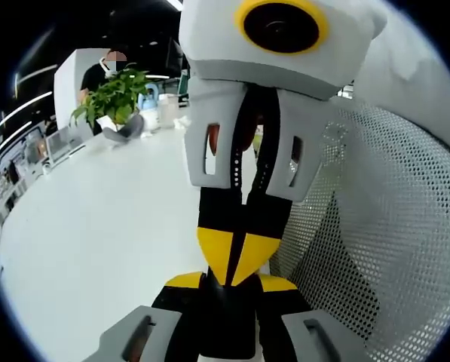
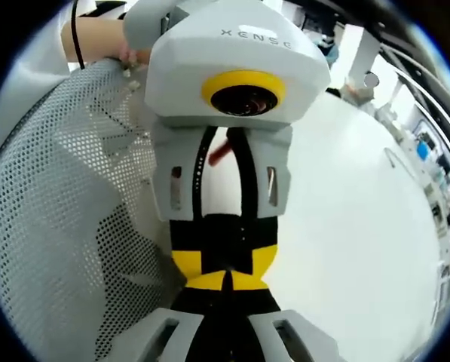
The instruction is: Press the specified remote control buttons in sequence, fully releasing each button before pressing the next.
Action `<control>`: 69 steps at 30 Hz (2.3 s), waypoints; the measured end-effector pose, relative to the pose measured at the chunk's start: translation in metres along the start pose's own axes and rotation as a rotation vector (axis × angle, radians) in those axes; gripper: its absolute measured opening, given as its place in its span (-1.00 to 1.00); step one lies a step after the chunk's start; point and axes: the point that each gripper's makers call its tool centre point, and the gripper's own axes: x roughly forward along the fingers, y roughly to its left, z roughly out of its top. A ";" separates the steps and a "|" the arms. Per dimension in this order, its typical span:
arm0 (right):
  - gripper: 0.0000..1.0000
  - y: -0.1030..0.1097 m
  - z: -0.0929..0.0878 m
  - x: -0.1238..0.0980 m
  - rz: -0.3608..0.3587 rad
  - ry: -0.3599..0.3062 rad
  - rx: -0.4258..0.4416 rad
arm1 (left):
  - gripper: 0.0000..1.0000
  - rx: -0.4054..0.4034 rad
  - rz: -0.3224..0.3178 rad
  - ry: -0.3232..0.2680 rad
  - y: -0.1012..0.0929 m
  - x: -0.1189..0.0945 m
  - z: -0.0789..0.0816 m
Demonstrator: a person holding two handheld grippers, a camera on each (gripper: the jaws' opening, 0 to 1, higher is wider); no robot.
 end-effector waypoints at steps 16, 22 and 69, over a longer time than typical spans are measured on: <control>-1.00 0.000 0.000 -0.001 -0.006 -0.014 0.020 | -0.49 0.000 0.000 0.000 0.000 0.000 0.000; -1.00 0.000 0.000 -0.001 -0.013 -0.026 0.015 | -0.49 0.001 0.000 0.001 0.000 0.000 0.000; -0.54 -0.003 -0.030 -0.016 0.026 -0.064 0.151 | -0.49 -0.001 0.000 -0.002 0.001 0.000 0.000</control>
